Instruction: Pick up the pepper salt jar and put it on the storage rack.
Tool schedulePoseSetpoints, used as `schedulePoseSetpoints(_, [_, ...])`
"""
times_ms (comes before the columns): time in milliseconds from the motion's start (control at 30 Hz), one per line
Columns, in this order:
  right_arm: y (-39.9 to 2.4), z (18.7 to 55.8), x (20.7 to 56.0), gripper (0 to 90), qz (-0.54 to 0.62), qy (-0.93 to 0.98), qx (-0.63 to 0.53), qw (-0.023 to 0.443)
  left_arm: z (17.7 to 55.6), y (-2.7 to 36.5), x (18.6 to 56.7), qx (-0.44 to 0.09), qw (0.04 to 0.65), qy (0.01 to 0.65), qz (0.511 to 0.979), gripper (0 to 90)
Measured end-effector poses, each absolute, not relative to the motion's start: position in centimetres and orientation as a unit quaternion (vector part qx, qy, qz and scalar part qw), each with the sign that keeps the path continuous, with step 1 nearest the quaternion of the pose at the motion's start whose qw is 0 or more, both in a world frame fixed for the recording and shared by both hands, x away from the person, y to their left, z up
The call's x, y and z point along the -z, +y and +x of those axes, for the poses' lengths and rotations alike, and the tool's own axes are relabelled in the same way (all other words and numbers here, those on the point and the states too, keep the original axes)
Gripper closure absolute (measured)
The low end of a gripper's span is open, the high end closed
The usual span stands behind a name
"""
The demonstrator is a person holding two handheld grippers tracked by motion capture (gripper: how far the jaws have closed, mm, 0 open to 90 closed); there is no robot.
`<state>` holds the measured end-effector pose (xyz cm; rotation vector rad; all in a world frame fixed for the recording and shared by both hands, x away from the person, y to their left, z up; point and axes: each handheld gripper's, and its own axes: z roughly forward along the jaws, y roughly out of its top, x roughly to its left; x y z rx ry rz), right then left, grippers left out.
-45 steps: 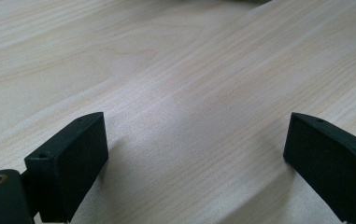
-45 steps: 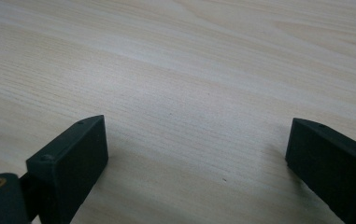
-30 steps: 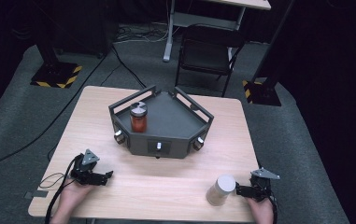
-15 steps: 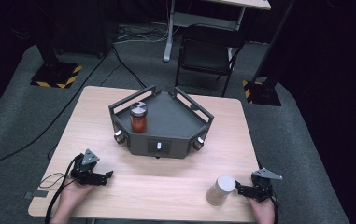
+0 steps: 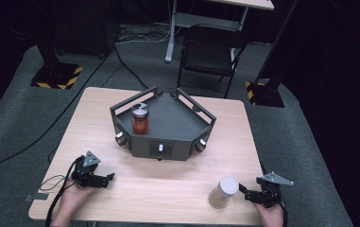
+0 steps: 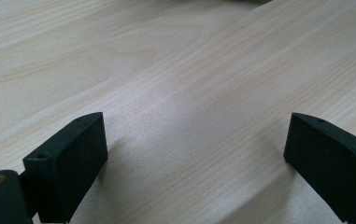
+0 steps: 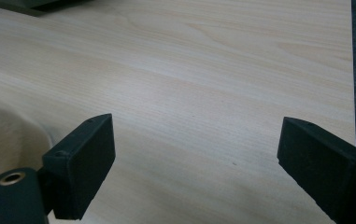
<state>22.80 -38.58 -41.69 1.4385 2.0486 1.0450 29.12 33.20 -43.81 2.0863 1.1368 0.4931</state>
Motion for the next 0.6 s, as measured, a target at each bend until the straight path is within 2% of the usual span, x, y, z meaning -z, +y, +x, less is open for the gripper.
schedulePoseSetpoints(600, [-38.1, 19.6, 39.8, 10.8, 0.466, 0.762, -0.397, 0.209, 29.1, 33.2, 43.8, -0.190, 0.350, 0.439, 0.805, 5.9])
